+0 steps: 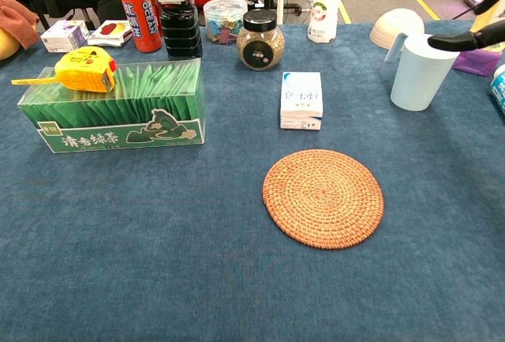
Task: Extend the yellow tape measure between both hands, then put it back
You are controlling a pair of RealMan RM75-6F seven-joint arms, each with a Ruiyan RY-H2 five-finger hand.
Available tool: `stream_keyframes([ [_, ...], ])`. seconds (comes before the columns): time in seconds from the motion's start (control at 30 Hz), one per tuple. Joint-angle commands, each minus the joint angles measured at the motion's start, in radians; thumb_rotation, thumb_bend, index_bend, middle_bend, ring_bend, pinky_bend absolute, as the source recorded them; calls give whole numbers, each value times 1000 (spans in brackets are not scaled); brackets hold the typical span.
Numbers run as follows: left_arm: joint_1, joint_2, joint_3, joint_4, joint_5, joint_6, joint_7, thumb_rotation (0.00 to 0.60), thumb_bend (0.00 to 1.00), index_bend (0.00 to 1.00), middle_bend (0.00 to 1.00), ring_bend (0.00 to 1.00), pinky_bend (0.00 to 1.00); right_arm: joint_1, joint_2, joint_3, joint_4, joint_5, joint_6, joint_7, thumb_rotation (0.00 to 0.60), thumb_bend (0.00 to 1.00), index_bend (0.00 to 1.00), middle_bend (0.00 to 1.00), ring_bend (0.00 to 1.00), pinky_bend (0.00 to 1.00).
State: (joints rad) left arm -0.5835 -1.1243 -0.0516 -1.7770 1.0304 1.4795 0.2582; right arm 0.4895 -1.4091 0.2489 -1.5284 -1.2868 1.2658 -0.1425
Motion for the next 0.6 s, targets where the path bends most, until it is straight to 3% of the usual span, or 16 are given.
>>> stream_keyframes([
  [0.03, 54, 2, 17, 26, 26, 38, -17, 600, 224, 550, 348, 243, 327, -21, 21, -18, 19, -2, 27, -56, 349, 244, 257, 215, 192, 253],
  [0.27, 189, 26, 55, 43, 62, 94, -68, 600, 226, 571, 403, 267, 332, -93, 60, -50, 30, -12, 113, -108, 348, 246, 321, 241, 223, 254],
  [0.6, 276, 40, 70, 32, 93, 89, -37, 600, 230, 579, 418, 274, 332, -176, 98, -87, -4, -29, 184, -111, 348, 249, 352, 270, 246, 255],
])
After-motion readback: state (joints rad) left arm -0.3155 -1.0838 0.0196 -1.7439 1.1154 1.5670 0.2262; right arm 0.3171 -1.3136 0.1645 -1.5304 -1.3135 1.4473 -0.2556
